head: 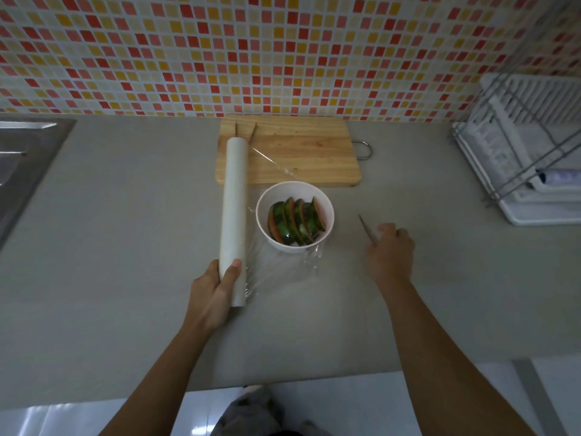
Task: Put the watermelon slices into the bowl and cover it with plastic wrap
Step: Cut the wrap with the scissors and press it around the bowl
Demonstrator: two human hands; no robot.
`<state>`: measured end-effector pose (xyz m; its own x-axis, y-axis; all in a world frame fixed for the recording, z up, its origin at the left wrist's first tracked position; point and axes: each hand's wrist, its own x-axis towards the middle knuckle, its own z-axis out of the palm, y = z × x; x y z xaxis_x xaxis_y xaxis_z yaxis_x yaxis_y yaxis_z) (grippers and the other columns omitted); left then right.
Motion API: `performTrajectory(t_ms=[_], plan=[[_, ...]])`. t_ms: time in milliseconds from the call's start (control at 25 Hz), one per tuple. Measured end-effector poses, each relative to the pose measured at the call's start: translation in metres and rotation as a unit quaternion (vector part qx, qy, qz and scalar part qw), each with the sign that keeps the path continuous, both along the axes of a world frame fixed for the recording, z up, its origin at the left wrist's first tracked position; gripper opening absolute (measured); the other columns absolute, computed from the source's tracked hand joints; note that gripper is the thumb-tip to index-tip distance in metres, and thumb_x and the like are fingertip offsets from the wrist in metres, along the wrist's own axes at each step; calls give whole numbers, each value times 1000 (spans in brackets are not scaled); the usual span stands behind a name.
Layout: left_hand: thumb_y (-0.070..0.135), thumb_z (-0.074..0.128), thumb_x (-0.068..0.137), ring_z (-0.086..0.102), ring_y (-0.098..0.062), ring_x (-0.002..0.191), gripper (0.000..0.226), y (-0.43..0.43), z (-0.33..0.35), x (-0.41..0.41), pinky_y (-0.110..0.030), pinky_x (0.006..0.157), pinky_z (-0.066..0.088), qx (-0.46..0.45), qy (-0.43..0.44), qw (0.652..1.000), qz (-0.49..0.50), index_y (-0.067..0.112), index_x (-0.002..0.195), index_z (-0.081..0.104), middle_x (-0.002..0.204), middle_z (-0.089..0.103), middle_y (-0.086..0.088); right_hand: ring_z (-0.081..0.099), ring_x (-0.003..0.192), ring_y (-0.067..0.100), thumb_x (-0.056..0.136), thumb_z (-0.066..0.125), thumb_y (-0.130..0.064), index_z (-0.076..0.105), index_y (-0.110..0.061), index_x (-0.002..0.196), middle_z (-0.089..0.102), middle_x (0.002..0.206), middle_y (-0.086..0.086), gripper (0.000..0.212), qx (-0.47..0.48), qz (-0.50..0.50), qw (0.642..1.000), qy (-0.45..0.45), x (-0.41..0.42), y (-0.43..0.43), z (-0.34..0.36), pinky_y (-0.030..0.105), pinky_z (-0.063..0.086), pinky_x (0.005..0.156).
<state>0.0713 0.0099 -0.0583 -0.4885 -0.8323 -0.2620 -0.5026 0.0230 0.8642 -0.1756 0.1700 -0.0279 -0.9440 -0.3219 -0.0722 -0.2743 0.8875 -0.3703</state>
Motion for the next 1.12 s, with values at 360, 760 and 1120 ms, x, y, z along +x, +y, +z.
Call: performTrajectory(t_ms=[360, 760, 1120], plan=[[43, 47, 97, 61, -27, 85, 30, 4, 0, -3, -30, 67, 40, -13, -9, 1000, 11, 16, 97, 60, 91, 66, -7, 54, 101, 43, 89, 51, -11, 59, 2, 111, 51, 115, 28, 27, 47, -2, 999, -9, 4, 28, -9, 41, 41, 90], [44, 48, 96, 61, -23, 87, 31, 3, -2, -4, -27, 67, 42, -2, 5, 1000, 18, 17, 103, 61, 96, 66, -5, 58, 100, 40, 91, 51, -10, 49, -2, 118, 61, 107, 26, 28, -131, 33, 990, -47, 35, 24, 15, 38, 42, 80], [48, 47, 95, 60, -22, 91, 45, 3, 8, -5, -26, 73, 44, 16, 0, 1000, 17, 10, 113, 63, 102, 65, -6, 58, 69, -7, 91, 52, -6, 56, -29, 105, 61, 80, -12, 27, -381, 112, 812, -428, 199, 15, -7, 9, 46, 66]])
